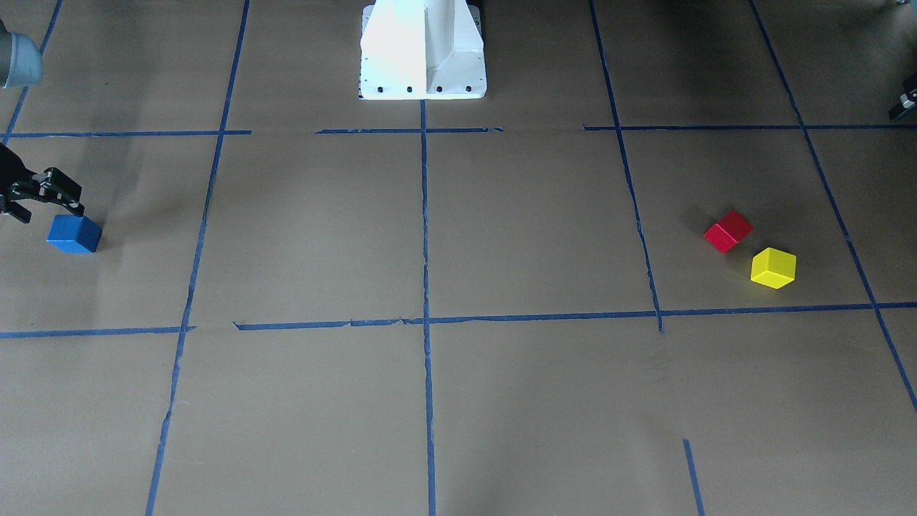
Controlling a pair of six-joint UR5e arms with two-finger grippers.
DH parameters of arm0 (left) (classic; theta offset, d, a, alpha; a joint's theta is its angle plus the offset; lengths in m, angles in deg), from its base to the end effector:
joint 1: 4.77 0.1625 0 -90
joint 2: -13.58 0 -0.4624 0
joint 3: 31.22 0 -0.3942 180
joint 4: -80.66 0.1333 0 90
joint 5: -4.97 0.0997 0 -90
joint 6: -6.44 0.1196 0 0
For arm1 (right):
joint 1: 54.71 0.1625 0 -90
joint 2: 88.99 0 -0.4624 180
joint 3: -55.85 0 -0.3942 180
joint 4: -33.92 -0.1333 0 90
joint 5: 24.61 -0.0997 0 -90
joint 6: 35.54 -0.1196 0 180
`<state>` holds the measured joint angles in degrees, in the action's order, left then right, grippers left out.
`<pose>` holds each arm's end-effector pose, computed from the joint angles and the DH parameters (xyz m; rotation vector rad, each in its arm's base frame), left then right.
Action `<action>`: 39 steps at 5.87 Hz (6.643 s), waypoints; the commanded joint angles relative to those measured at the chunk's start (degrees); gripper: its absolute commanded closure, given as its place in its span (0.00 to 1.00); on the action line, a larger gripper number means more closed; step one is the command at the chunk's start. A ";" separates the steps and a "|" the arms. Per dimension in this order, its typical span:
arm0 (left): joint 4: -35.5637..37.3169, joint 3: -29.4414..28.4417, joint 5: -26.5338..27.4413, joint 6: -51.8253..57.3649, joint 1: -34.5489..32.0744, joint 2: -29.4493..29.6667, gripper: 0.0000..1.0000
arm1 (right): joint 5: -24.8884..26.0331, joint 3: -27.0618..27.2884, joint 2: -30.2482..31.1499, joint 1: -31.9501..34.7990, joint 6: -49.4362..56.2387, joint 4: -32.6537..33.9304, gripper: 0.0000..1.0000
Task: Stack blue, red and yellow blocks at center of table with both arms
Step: 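Lower the right gripper onto the blue cube and grasp it, then carry the blue cube with the right gripper to the table center, then lower the blue cube onto the center and open the right gripper, then raise the right gripper away while the left gripper grasps the red cube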
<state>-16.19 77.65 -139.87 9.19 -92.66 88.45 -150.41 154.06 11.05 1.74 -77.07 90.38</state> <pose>-0.0214 -0.3844 0.6325 0.1760 0.9542 0.1665 -0.1955 -0.4094 0.6605 0.0534 -0.8076 -0.0413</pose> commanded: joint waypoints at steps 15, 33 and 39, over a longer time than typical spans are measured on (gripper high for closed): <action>0.00 1.60 0.00 0.15 -0.18 -0.69 0.00 | 17.14 -11.99 -56.45 -28.22 -41.72 28.97 0.94; -4.91 -11.37 9.84 -51.14 28.56 18.62 0.00 | 15.75 12.09 -36.14 -25.41 -32.92 28.88 0.00; -15.73 -15.18 15.29 -76.84 32.16 18.73 0.00 | 16.37 12.35 -35.97 -25.95 -33.01 28.97 0.00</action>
<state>-31.80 62.81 -124.44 -67.21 -61.08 107.22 -134.16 166.40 -24.91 -24.16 -110.08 119.35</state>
